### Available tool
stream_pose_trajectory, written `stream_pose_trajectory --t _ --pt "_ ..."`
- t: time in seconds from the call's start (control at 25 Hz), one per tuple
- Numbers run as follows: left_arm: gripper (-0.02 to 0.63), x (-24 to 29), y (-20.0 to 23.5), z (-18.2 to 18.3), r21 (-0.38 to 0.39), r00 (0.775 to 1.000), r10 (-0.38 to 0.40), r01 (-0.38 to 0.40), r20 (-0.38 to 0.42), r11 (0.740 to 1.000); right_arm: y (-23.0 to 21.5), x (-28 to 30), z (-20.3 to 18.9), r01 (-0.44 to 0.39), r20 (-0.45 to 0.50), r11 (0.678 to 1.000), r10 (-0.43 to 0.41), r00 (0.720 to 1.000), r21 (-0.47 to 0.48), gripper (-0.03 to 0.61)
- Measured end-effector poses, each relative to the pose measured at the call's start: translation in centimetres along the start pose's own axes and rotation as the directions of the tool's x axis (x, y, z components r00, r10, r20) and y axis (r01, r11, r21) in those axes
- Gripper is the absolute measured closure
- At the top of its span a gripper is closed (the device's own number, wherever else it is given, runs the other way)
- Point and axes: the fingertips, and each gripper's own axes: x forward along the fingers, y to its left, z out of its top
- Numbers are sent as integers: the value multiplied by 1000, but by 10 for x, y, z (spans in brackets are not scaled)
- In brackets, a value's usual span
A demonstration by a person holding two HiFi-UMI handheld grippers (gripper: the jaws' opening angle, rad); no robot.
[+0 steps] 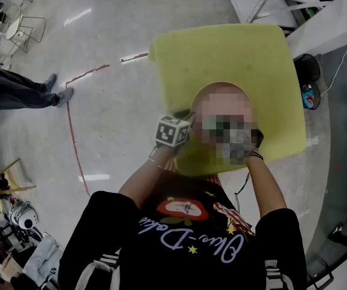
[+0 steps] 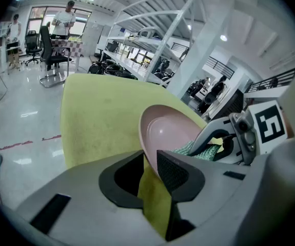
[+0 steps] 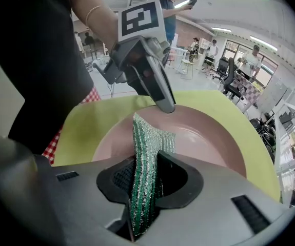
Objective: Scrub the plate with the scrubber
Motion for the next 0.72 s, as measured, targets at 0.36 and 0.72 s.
stream_pose_trajectory --t 0.36,0.72 --pt "540 2 -1 1 -4 1000 10 -10 8 1000 29 -4 4 -114 -4 992 114 993 49 511" --pt "541 3 -2 1 -12 1000 13 -13 9 1000 30 -13 15 -172 63 980 167 984 99 511"
